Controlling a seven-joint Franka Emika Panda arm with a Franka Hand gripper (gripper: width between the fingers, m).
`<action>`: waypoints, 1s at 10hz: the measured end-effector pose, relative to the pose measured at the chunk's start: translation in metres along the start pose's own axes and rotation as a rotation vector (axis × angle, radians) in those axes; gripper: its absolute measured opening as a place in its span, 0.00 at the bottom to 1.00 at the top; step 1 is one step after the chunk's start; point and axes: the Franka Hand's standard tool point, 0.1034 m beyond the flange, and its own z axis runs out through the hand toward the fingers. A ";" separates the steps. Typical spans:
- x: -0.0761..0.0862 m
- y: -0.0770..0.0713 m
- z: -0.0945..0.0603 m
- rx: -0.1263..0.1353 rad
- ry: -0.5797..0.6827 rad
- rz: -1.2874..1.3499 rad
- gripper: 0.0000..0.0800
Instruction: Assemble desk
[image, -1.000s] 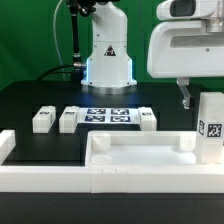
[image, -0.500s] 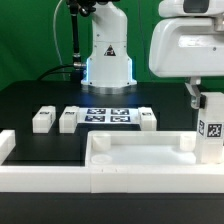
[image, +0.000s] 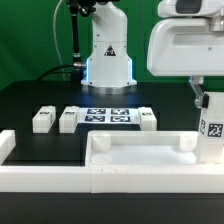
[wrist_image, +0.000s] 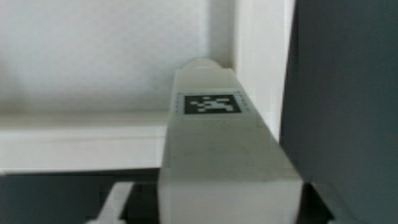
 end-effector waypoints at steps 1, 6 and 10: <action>0.000 0.001 0.000 0.003 0.005 0.129 0.36; 0.001 0.006 0.000 0.012 0.011 0.507 0.36; -0.002 0.010 0.000 0.041 0.000 0.882 0.36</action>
Offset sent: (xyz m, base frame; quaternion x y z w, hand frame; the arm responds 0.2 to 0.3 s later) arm 0.0000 0.0000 0.0000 0.0000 0.0000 0.1296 0.9916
